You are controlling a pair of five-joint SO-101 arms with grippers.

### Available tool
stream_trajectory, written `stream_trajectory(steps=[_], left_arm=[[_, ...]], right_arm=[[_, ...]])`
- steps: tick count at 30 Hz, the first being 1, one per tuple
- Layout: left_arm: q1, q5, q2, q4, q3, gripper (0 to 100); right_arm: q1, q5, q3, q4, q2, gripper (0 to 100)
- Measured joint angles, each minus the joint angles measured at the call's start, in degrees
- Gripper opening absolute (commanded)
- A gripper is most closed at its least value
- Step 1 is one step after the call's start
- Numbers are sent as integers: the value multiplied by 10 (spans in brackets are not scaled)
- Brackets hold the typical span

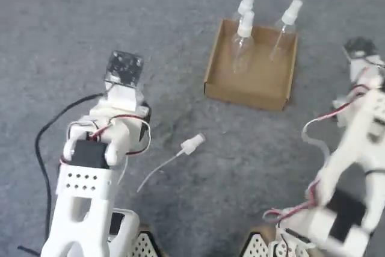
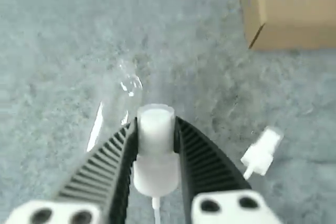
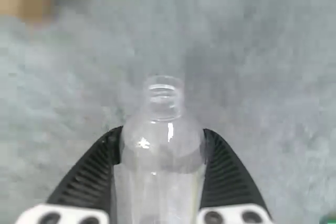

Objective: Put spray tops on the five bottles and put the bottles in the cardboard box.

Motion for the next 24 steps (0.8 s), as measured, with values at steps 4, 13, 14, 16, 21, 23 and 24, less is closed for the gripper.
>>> stream_trajectory(steps=[4,13,14,16,21,23,24], left_arm=[[0,6,0,44,-77,37],[2,63,-12,120,-256,37],[2,69,-21,120,-266,37],[2,78,-47,117,-279,37],[2,104,-127,65,-287,36],[2,119,-149,42,-288,36],[0,128,-151,32,-291,36]], right_arm=[[-116,-54,94,0,-150,6],[-472,-217,223,-65,-320,6],[-513,-229,224,-77,-320,6],[-578,-253,225,-102,-320,6],[-668,-292,225,-151,-273,6],[-675,-297,225,-161,-251,6],[-679,-297,225,-163,-246,6]])
